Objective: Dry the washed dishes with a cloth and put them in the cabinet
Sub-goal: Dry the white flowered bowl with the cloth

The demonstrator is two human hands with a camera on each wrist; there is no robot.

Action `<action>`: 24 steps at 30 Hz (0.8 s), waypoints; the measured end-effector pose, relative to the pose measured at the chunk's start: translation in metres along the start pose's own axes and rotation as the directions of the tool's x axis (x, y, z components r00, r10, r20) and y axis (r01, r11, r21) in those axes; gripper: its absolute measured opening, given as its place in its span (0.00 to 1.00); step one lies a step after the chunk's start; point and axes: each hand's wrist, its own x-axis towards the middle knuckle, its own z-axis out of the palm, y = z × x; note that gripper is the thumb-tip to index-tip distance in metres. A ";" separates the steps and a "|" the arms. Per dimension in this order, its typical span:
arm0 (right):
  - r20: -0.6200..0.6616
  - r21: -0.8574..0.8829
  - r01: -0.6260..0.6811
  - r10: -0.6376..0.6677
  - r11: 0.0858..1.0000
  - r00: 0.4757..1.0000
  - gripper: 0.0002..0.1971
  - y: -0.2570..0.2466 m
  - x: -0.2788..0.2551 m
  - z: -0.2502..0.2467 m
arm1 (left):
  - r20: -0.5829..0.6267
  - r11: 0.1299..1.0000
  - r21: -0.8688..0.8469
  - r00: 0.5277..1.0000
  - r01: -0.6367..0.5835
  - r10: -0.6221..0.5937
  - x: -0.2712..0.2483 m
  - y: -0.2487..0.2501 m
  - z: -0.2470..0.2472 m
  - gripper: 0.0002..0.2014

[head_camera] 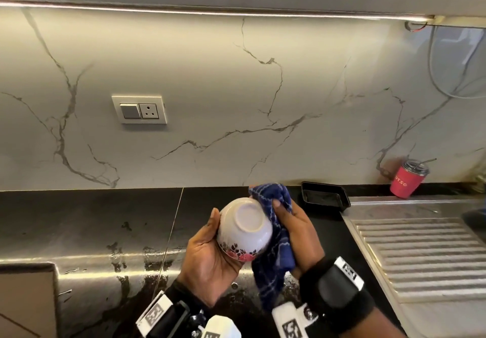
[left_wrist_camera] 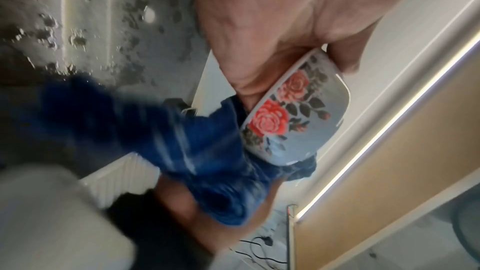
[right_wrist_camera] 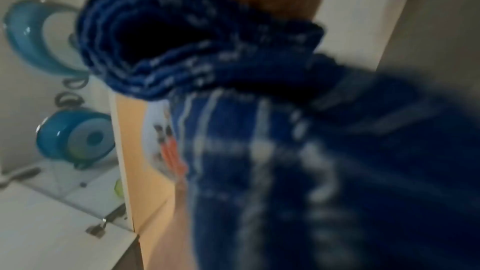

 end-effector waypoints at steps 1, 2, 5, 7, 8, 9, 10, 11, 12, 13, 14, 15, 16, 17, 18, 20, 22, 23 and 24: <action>0.011 -0.046 -0.043 0.044 0.998 0.999 0.15 -0.006 0.006 -0.002 | 0.000 0.999 0.036 1.000 0.008 -0.008 0.000 -0.001 -0.001 0.36; 0.045 -0.120 -0.058 0.064 0.991 0.997 0.14 -0.010 0.010 -0.003 | -0.009 0.997 0.081 1.000 0.008 -0.008 0.000 -0.003 -0.003 0.33; 0.219 -0.496 0.084 0.031 0.864 0.975 0.12 -0.018 0.017 0.004 | -0.043 0.968 0.252 0.999 -0.015 0.027 0.003 -0.010 -0.003 0.25; 0.315 -0.736 0.255 -0.016 0.627 0.949 0.12 -0.017 0.018 0.012 | -0.071 0.963 0.267 0.996 -0.033 0.053 0.005 -0.011 -0.001 0.34; 0.373 -0.799 0.343 -0.042 0.494 0.927 0.15 -0.015 0.016 0.017 | -0.069 0.968 0.250 0.996 -0.038 0.057 0.005 -0.008 0.000 0.41; 0.463 -0.814 0.459 -0.080 0.355 0.883 0.18 -0.012 0.012 0.020 | -0.055 0.974 0.220 0.996 -0.061 0.074 0.006 -0.004 -0.001 0.47; 0.570 -0.786 0.581 -0.118 0.209 0.813 0.20 -0.010 0.007 0.023 | -0.036 0.983 0.159 0.995 -0.090 0.097 0.007 0.003 -0.002 0.51; 0.660 -0.735 0.673 -0.144 0.079 0.737 0.21 -0.006 0.002 0.024 | -0.002 0.989 0.103 0.995 -0.103 0.104 0.007 0.010 -0.006 0.53; 0.719 -0.685 0.729 -0.178 -0.013 0.672 0.21 0.000 -0.003 0.024 | 0.032 0.993 0.055 0.994 -0.102 0.101 0.007 0.017 -0.008 0.54; 0.744 -0.655 0.754 -0.222 -0.057 0.630 0.21 0.006 -0.006 0.020 | 0.064 0.996 0.017 0.994 -0.090 0.089 0.006 0.023 -0.010 0.55; 0.743 -0.648 0.760 -0.270 -0.058 0.613 0.22 0.012 -0.009 0.015 | 0.087 0.997 0.000 0.993 -0.075 0.074 0.004 0.025 -0.008 0.54; 0.724 -0.651 0.759 -0.317 -0.020 0.613 0.24 0.017 -0.011 0.008 | 0.097 0.998 0.000 0.994 -0.059 0.059 0.004 0.024 -0.007 0.51; 0.689 -0.659 0.750 -0.356 0.053 0.631 0.26 0.023 -0.014 0.001 | 0.088 0.999 0.001 0.995 -0.036 0.036 0.003 0.021 -0.004 0.48; 0.638 -0.666 0.728 -0.382 0.163 0.669 0.27 0.029 -0.015 -0.005 | 0.087 1.000 -0.017 0.996 -0.008 0.009 0.003 0.017 -0.002 0.45; 0.568 -0.662 0.685 -0.392 0.304 0.724 0.26 0.032 -0.018 -0.009 | 0.086 0.999 -0.042 0.996 0.011 -0.008 0.002 0.013 0.000 0.45; 0.391 -0.540 0.546 -0.383 0.640 0.837 0.23 0.038 -0.022 -0.012 | 0.038 0.998 -0.058 0.999 -0.009 0.011 0.002 0.004 -0.002 0.48; 0.158 -0.258 0.358 -0.326 0.897 0.932 0.18 0.035 -0.021 -0.010 | -0.016 1.000 -0.005 0.999 -0.030 0.029 0.002 0.000 -0.001 0.45; 0.059 -0.116 0.242 -0.237 0.963 0.970 0.17 0.030 -0.018 -0.009 | -0.023 0.999 0.025 0.999 -0.028 0.028 0.002 -0.001 -0.001 0.40; -0.013 -0.029 0.127 -0.128 0.991 0.992 0.17 0.023 -0.014 -0.008 | -0.034 0.998 0.056 0.999 -0.024 0.026 0.002 -0.003 0.000 0.35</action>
